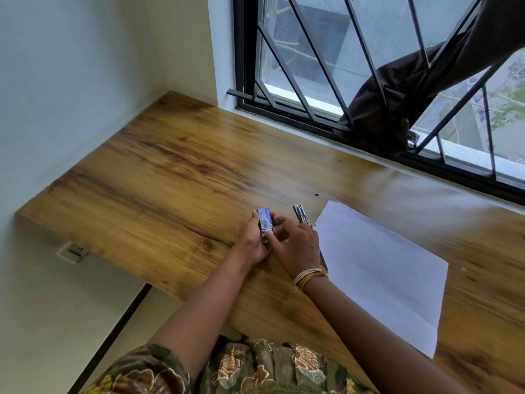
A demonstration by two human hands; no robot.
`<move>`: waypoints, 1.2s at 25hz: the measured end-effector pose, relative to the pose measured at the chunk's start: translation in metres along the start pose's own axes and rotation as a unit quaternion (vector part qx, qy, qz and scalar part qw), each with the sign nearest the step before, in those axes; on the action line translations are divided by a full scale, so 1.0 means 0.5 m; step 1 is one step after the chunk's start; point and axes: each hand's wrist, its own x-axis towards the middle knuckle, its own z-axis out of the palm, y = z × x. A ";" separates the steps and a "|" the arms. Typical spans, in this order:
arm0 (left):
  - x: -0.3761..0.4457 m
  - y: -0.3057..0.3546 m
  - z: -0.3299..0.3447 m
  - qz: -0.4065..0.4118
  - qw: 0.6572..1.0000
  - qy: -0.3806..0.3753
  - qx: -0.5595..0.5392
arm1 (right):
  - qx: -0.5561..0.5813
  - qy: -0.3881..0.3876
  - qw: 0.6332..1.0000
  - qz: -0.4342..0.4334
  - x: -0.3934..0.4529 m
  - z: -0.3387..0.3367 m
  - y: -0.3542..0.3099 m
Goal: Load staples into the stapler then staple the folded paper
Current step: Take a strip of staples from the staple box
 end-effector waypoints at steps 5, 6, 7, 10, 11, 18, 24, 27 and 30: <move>0.008 -0.007 -0.008 0.026 1.000 -0.008 -0.015 | 0.023 -0.004 0.998 0.059 0.014 -0.004 -0.021; 0.006 -0.007 -0.006 0.030 0.999 -0.007 -0.017 | 0.027 -0.007 0.998 0.060 0.016 -0.008 -0.024; 0.006 -0.007 -0.005 0.036 0.999 -0.001 -0.018 | 0.029 -0.010 0.998 0.059 0.017 -0.011 -0.027; 0.004 -0.007 -0.003 0.041 0.999 0.003 -0.010 | 0.030 -0.011 0.998 0.055 0.016 -0.012 -0.030; 0.005 -0.007 -0.003 0.043 0.999 0.007 -0.009 | 0.035 -0.010 0.998 0.055 0.014 -0.011 -0.030; 0.002 -0.007 0.000 0.035 0.999 -0.001 -0.031 | 0.081 -0.021 0.996 0.021 0.006 -0.021 -0.019; 0.010 -0.010 -0.003 0.044 0.999 -0.006 -0.012 | 0.141 -0.070 0.984 0.081 0.017 -0.025 -0.002; 0.011 -0.012 -0.001 0.050 0.999 -0.004 -0.018 | 0.175 -0.090 0.976 0.091 0.021 -0.029 -0.001; 0.012 -0.012 0.001 0.055 0.998 0.000 -0.017 | 0.165 -0.076 0.980 0.080 0.022 -0.029 0.001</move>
